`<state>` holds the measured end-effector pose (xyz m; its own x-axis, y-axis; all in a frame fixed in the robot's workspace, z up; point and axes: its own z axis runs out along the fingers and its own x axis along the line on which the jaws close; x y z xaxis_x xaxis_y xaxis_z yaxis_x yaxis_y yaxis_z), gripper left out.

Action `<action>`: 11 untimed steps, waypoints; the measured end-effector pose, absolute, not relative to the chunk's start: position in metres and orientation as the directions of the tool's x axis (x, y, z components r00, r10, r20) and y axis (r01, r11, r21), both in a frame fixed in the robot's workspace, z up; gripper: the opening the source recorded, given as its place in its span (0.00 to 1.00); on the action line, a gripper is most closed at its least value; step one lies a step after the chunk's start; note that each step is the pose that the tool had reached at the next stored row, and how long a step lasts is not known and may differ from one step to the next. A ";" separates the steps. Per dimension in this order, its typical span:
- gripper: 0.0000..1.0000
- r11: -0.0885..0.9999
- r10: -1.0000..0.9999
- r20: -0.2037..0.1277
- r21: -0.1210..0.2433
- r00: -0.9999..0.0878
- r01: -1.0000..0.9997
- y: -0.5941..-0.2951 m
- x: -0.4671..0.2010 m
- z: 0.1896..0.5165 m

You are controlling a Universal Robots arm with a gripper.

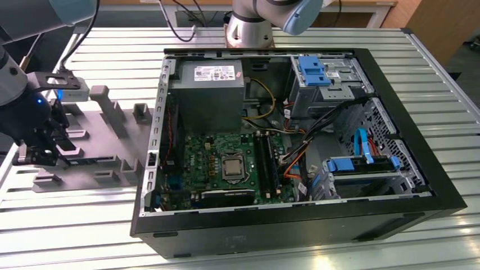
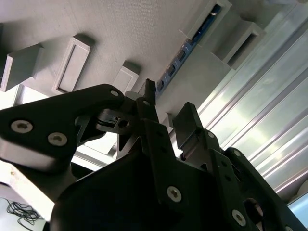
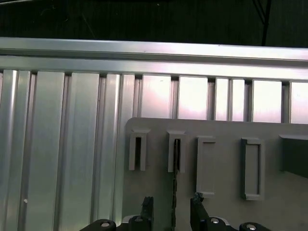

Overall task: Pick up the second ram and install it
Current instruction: 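Pick up the second ram and move it above second insertion slot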

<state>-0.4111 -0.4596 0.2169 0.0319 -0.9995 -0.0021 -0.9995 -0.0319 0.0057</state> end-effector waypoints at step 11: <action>0.43 -0.032 -0.999 -0.002 0.006 0.032 -0.999 -0.460 -0.411 0.216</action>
<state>-0.4111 -0.4596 0.2163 0.0317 -0.9995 -0.0020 -0.9995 -0.0317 0.0058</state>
